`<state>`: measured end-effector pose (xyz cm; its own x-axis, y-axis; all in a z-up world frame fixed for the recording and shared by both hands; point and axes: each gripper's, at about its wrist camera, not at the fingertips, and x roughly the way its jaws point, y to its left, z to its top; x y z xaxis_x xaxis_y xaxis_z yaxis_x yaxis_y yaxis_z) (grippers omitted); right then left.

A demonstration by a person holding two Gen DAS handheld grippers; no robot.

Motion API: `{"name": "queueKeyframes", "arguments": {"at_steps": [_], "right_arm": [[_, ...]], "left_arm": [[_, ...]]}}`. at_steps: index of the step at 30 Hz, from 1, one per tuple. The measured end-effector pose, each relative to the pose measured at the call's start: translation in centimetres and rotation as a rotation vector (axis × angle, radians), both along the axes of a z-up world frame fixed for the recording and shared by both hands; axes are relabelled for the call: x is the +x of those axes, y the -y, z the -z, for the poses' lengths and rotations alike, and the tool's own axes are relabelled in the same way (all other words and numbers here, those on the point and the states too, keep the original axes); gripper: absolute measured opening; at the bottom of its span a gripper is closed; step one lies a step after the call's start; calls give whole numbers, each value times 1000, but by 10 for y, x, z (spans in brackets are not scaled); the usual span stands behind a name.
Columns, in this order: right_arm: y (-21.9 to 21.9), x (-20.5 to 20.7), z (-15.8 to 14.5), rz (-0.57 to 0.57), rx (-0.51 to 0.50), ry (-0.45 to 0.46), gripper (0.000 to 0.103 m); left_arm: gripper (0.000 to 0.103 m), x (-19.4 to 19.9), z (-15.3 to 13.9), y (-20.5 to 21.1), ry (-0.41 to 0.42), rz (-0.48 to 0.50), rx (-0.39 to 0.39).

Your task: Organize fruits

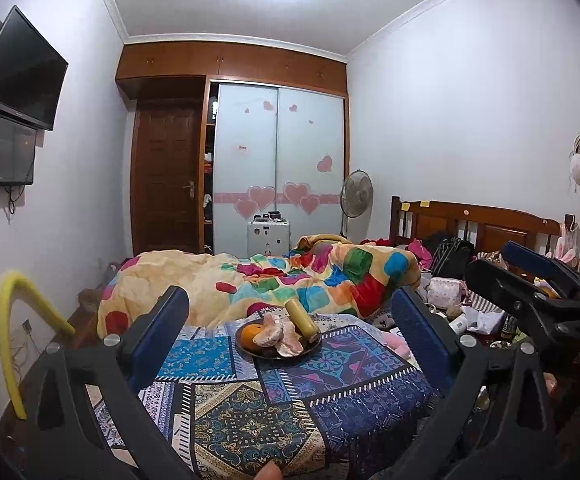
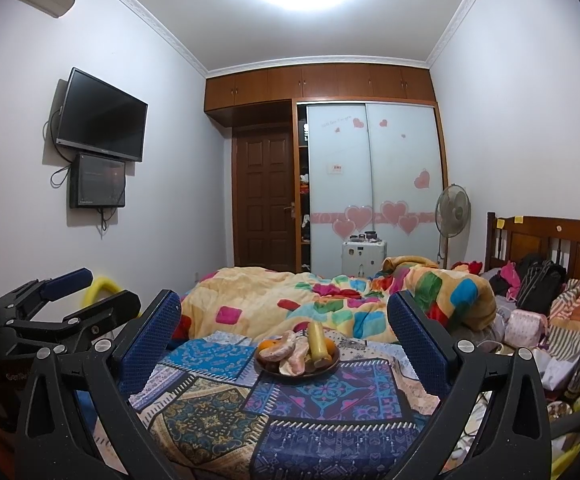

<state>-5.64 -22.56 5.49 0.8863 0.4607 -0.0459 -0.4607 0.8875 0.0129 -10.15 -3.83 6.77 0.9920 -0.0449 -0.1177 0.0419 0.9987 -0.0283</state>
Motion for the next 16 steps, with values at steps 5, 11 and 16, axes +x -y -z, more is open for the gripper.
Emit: {"name": "queueKeyframes", "arguments": {"at_steps": [5,11,16], "right_arm": [[0,0,1,1,-1,-5,103],[0,2,3,4,-3,-13,103],[-1,4,4,2,-2,-21,103]], "left_arm": [[103,0,1,2,0,-3,8],[103,-1,1,4,5,-4,20],[103,-1,1,3,0,-3,12]]}}
